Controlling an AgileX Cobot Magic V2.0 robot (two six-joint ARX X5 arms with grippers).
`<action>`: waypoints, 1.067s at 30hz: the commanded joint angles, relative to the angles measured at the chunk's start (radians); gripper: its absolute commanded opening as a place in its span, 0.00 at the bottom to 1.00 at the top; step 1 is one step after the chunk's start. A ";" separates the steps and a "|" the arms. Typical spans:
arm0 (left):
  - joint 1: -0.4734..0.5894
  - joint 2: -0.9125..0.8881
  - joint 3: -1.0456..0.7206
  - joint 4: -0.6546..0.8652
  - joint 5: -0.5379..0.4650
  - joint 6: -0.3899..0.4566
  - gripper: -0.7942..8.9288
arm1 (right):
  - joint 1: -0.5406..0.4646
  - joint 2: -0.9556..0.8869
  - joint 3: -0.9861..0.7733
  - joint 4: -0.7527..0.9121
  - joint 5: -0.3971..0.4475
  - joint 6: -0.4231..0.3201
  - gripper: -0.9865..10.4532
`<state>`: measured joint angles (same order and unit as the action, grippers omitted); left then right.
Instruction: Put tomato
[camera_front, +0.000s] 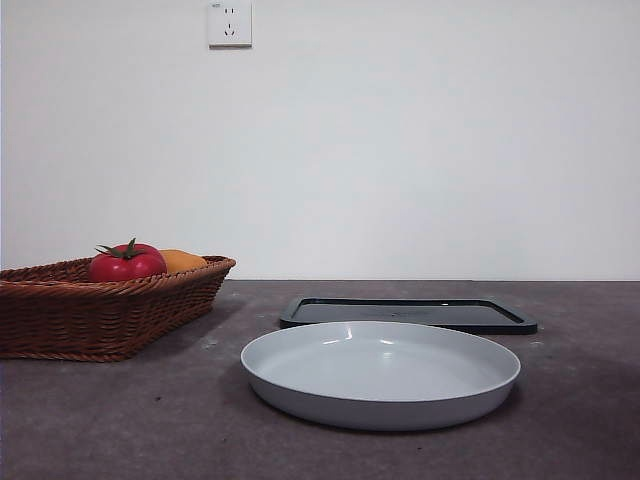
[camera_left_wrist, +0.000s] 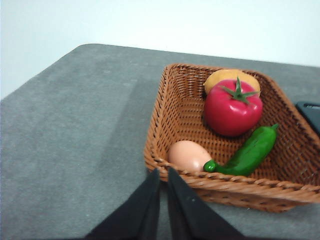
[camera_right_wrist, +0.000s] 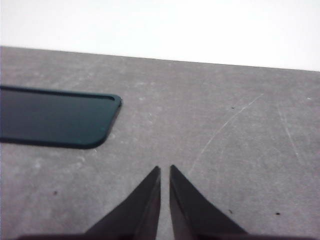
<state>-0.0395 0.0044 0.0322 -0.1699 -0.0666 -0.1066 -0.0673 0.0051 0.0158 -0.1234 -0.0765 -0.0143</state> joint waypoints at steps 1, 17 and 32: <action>0.000 -0.001 -0.016 0.046 0.013 -0.035 0.10 | 0.000 -0.002 -0.003 0.026 -0.003 0.106 0.10; 0.000 0.229 0.359 0.043 0.014 -0.146 0.10 | 0.000 0.155 0.328 -0.063 -0.139 0.409 0.10; -0.002 0.728 0.877 -0.214 0.389 -0.148 0.10 | 0.030 0.628 0.811 -0.393 -0.354 0.233 0.10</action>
<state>-0.0399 0.7105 0.8845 -0.3813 0.2932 -0.2634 -0.0422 0.6132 0.8032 -0.5129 -0.4248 0.2817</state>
